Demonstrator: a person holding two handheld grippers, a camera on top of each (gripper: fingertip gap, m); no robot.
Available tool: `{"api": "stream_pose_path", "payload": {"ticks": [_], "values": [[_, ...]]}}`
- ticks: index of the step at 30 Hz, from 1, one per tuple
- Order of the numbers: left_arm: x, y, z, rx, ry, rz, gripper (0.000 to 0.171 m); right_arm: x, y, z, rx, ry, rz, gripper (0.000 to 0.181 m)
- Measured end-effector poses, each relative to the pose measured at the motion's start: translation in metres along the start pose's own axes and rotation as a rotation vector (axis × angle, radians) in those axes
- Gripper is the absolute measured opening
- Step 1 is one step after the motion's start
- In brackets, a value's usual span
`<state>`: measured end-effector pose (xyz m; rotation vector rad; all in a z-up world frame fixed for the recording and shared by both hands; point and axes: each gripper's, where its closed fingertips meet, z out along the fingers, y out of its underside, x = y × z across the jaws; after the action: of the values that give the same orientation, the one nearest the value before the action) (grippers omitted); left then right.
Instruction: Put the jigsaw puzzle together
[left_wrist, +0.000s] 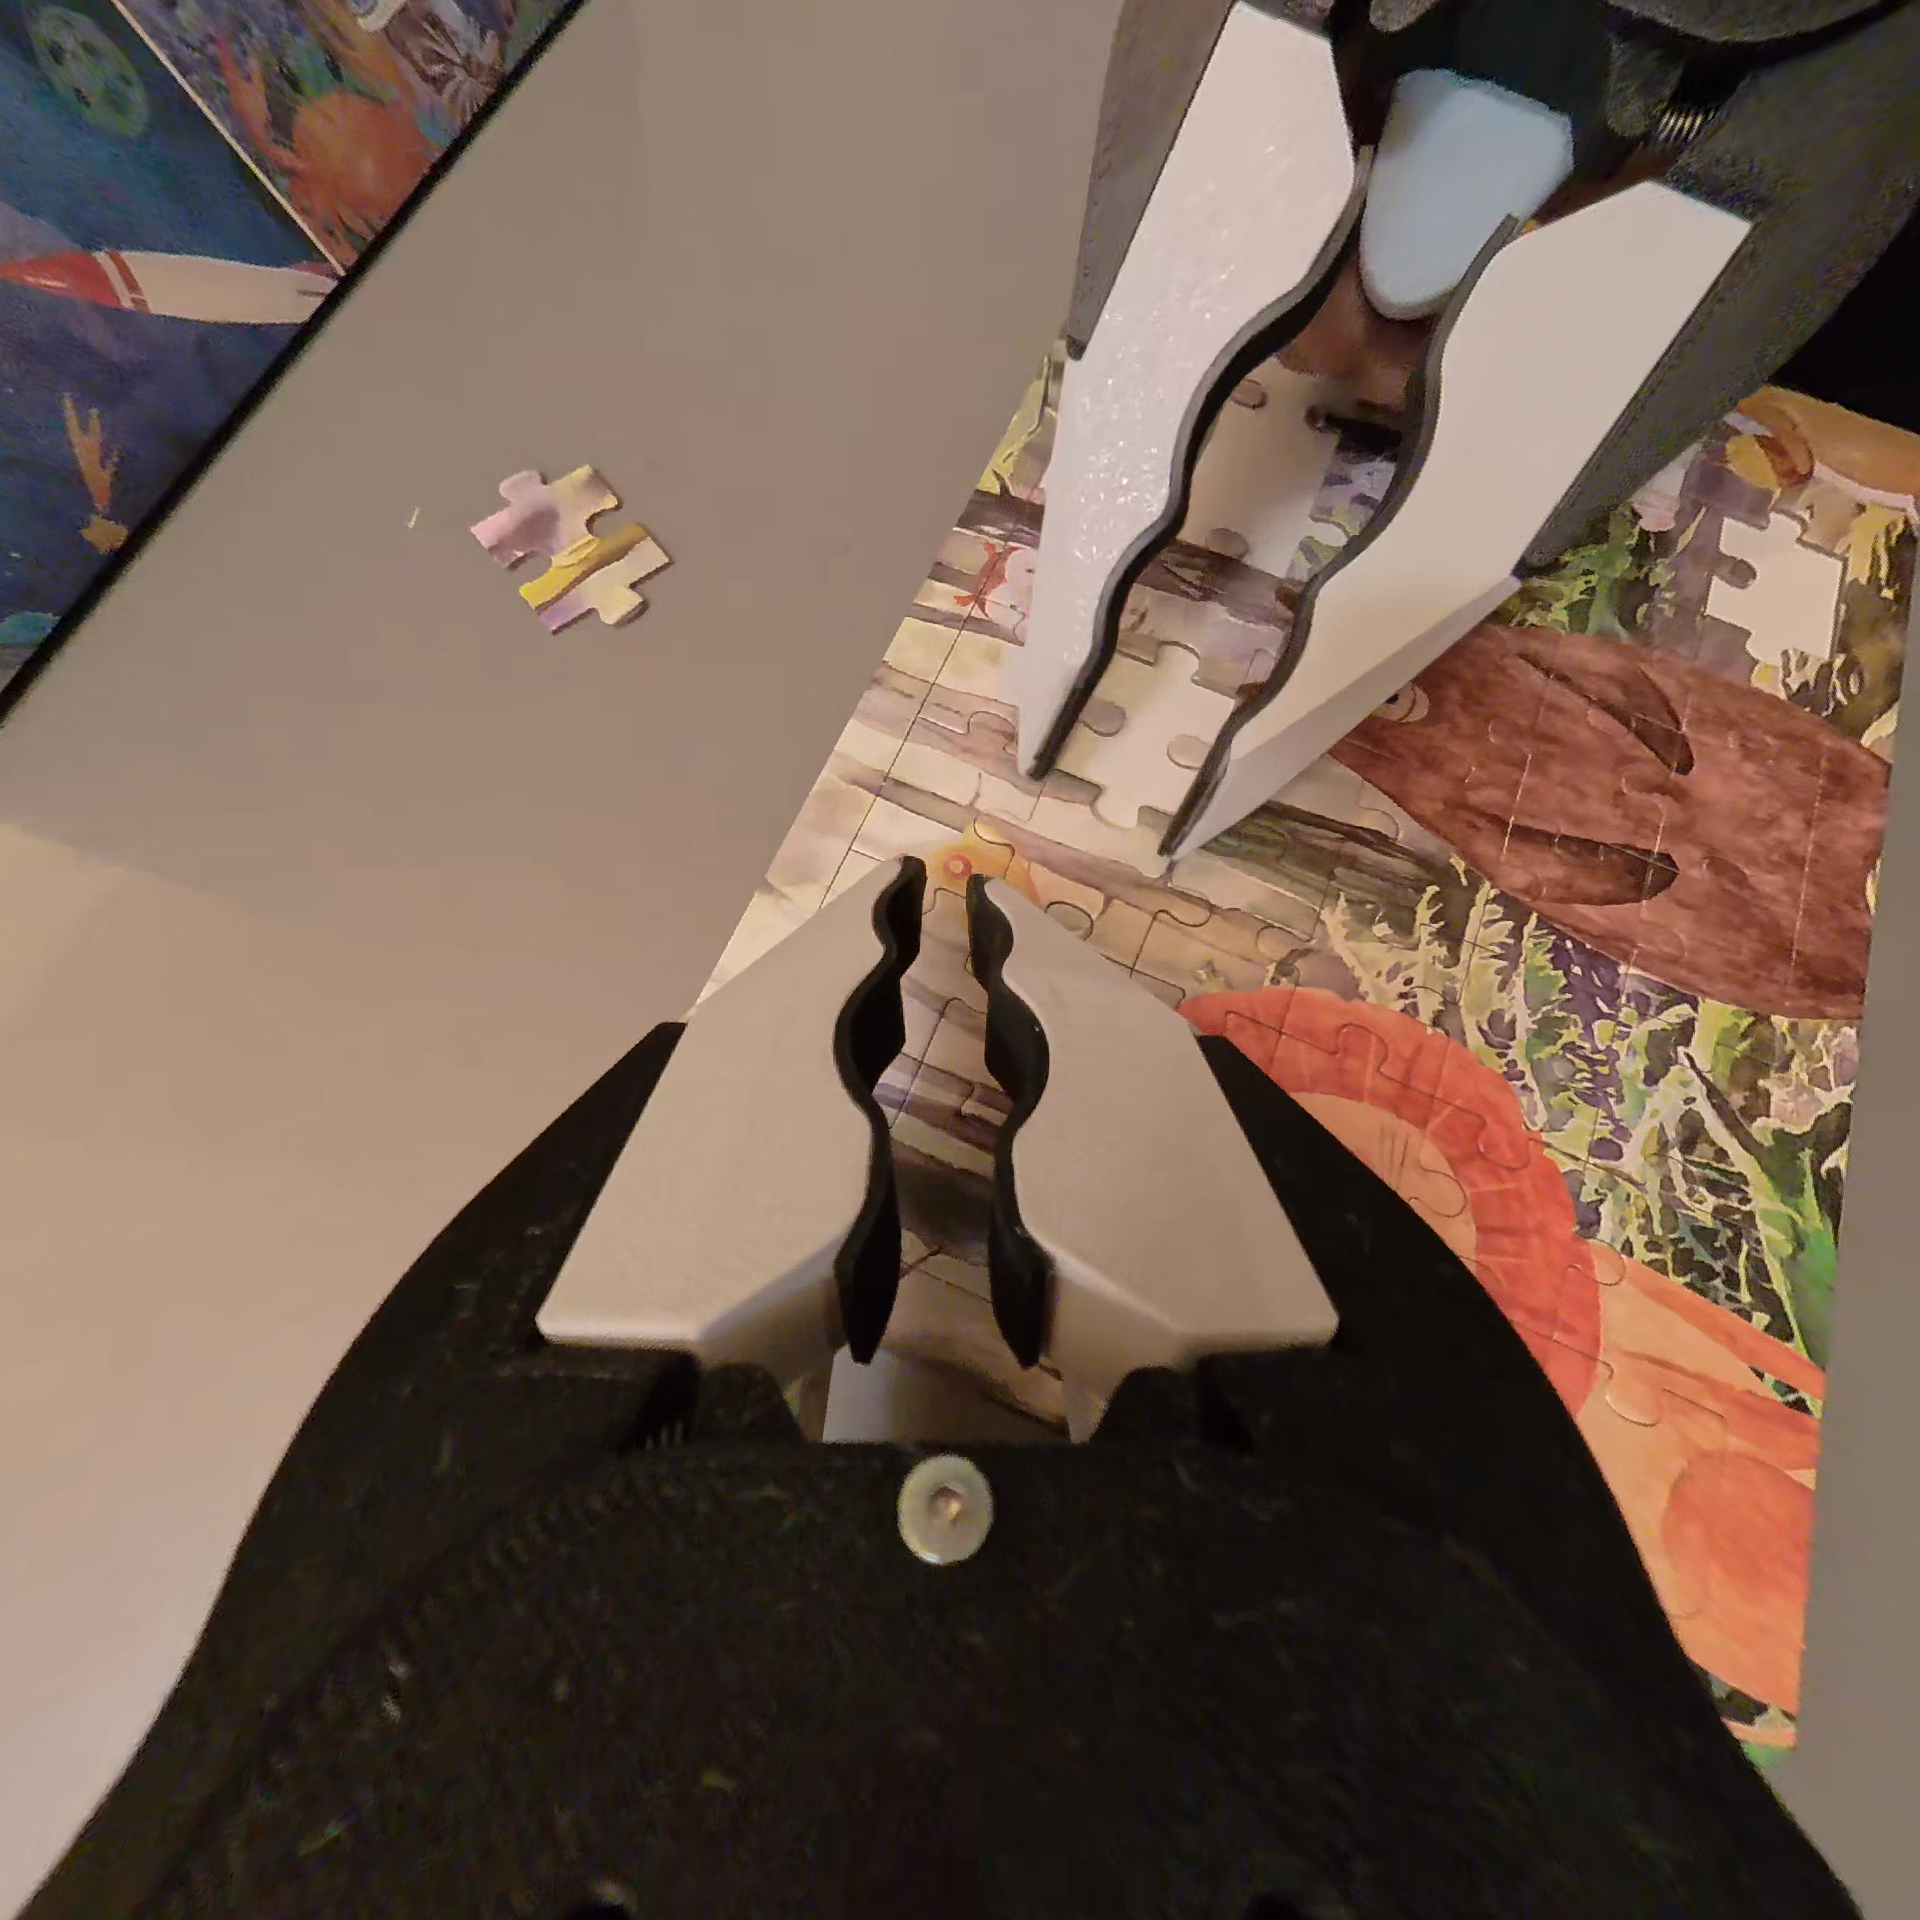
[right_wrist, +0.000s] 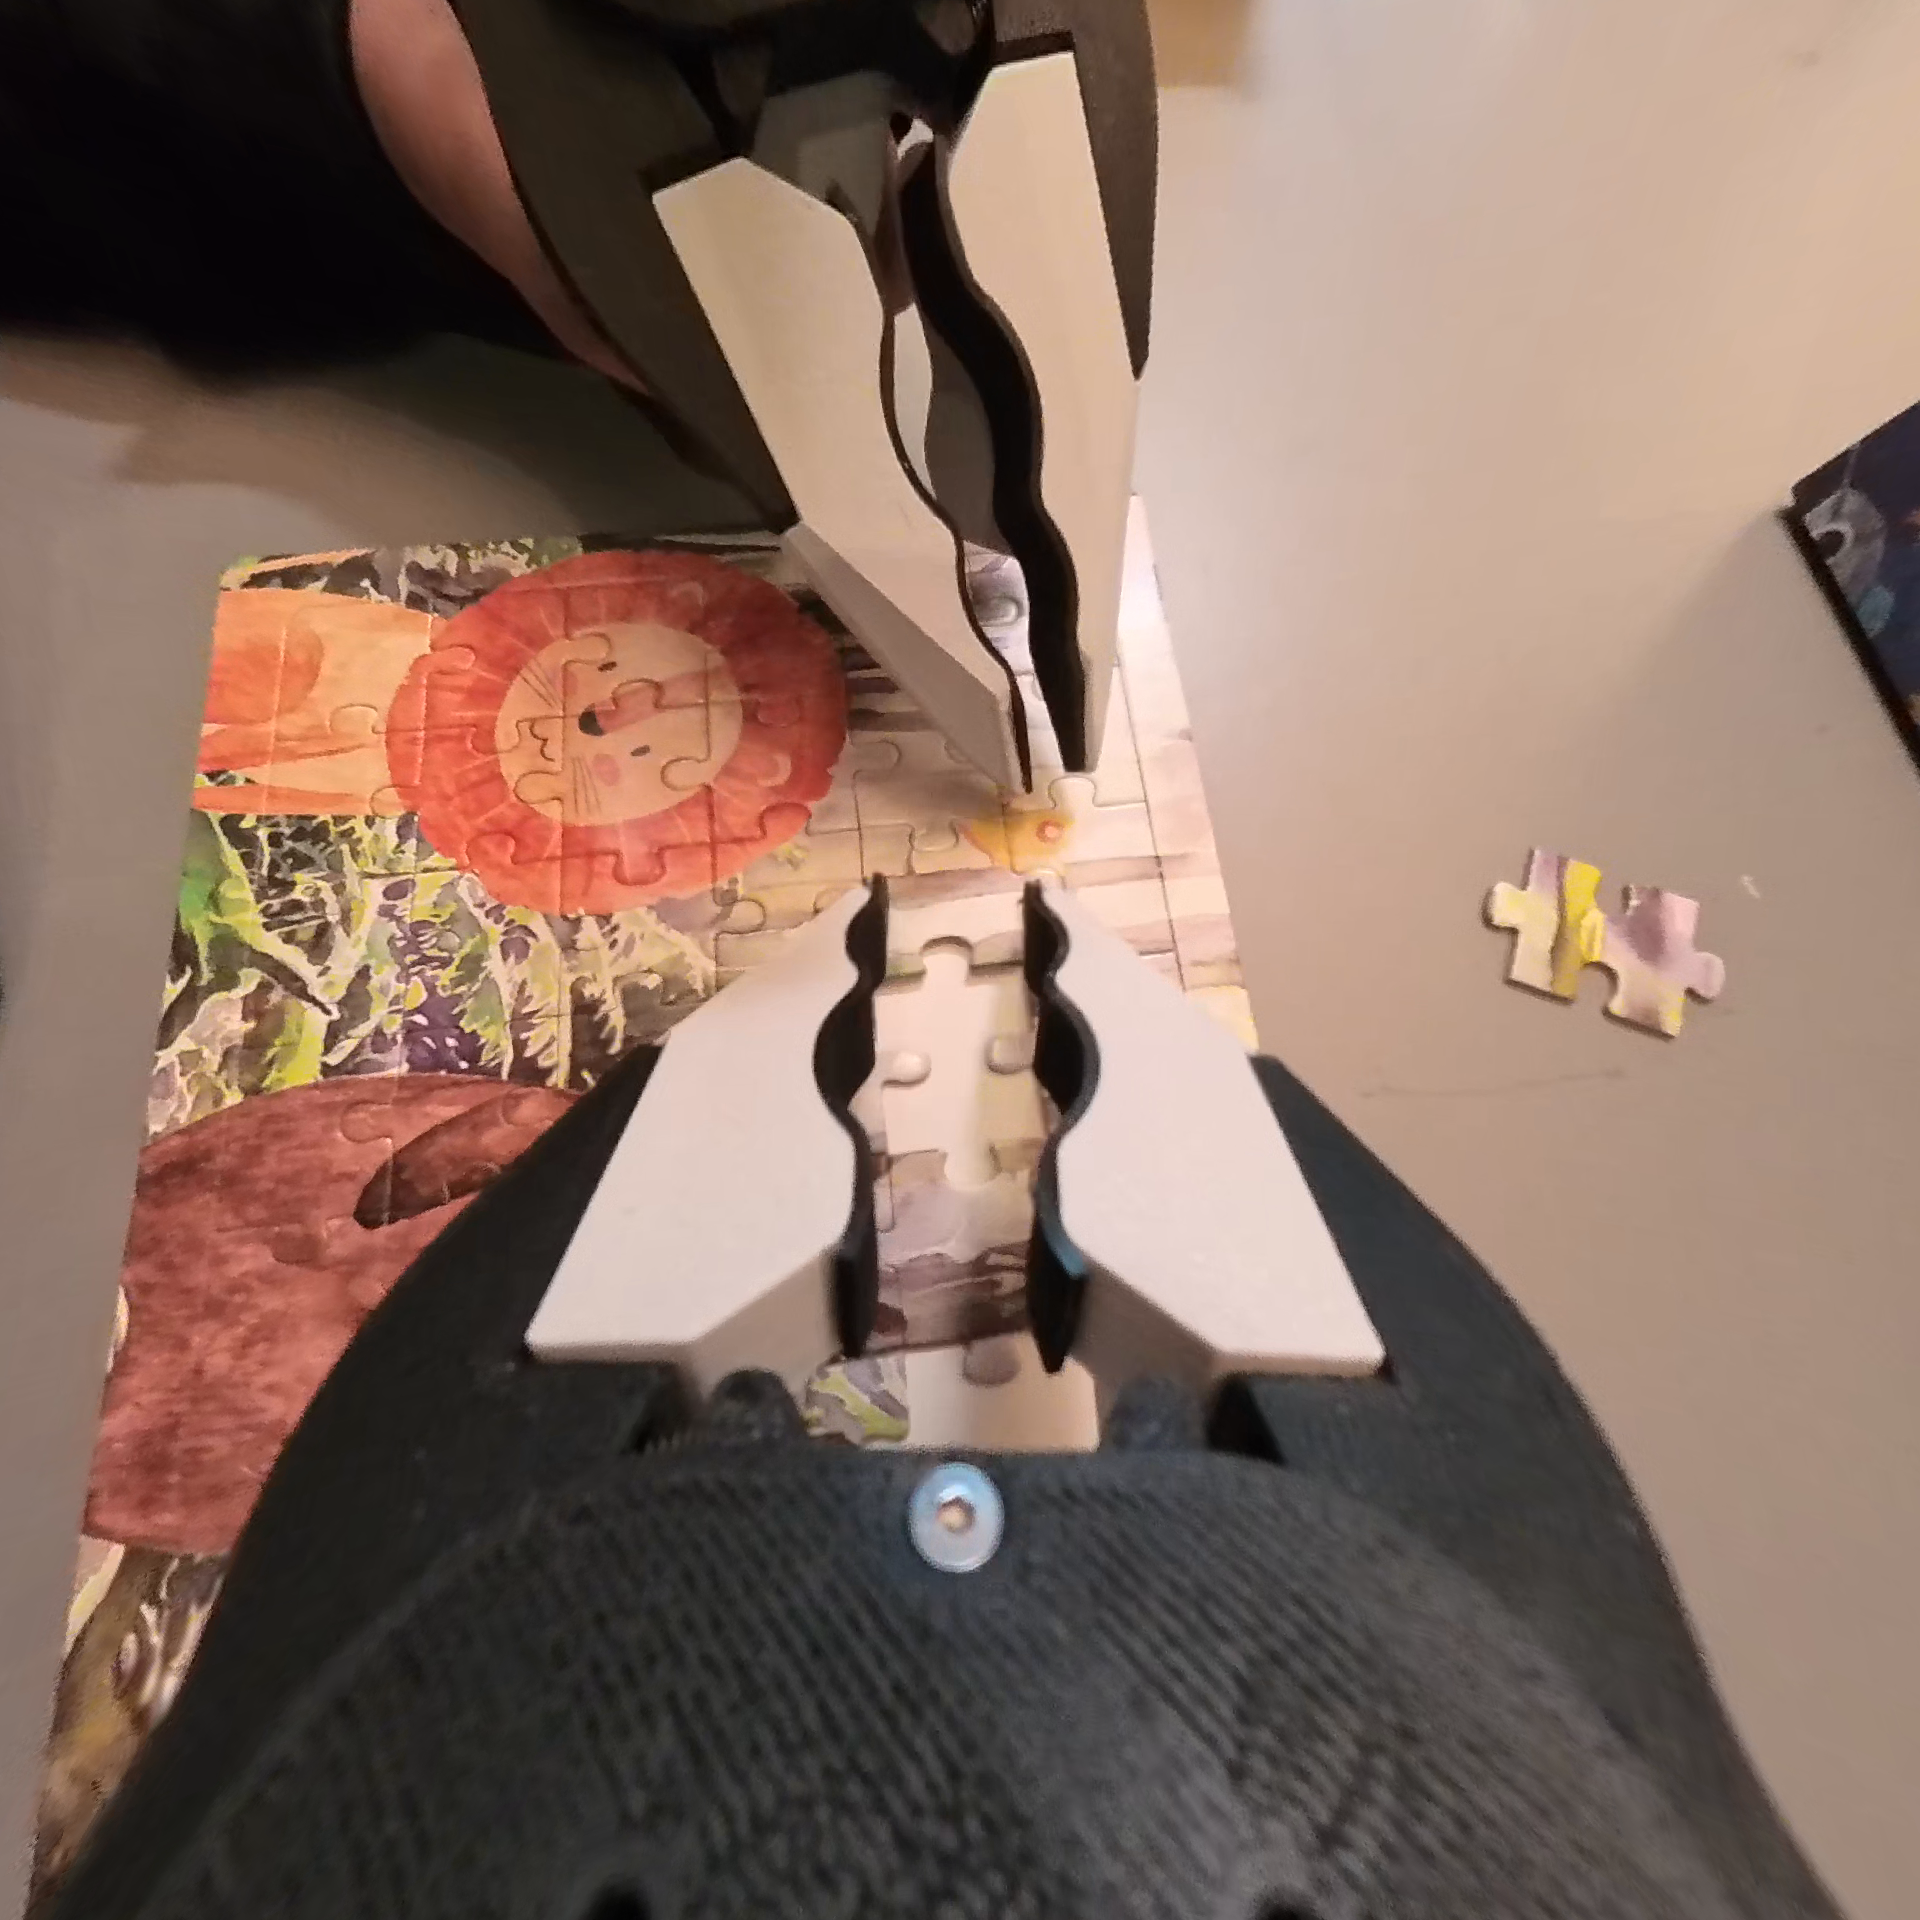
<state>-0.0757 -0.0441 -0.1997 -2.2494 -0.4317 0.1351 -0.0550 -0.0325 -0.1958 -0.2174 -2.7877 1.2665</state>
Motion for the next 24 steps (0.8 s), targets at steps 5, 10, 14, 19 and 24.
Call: {"api": "stream_pose_path", "payload": {"ticks": [5,10,14,19,24], "values": [[0.004,0.001,0.002,-0.006,0.011,0.010,0.006,0.000,0.005,0.005,-0.020,-0.009,0.019,0.026],[0.005,0.002,0.004,-0.013,0.010,0.018,0.007,-0.004,-0.002,0.003,0.008,-0.015,0.007,0.025],[0.004,0.002,0.004,-0.014,0.006,0.020,0.006,-0.005,0.003,0.008,-0.017,-0.018,0.005,0.024],[0.001,0.001,0.003,-0.005,-0.004,0.015,0.007,-0.005,-0.001,0.006,0.001,-0.017,0.002,0.023],[-0.006,-0.001,-0.001,0.020,-0.026,0.005,0.006,-0.003,0.003,0.006,-0.020,-0.004,-0.005,0.024]]}}
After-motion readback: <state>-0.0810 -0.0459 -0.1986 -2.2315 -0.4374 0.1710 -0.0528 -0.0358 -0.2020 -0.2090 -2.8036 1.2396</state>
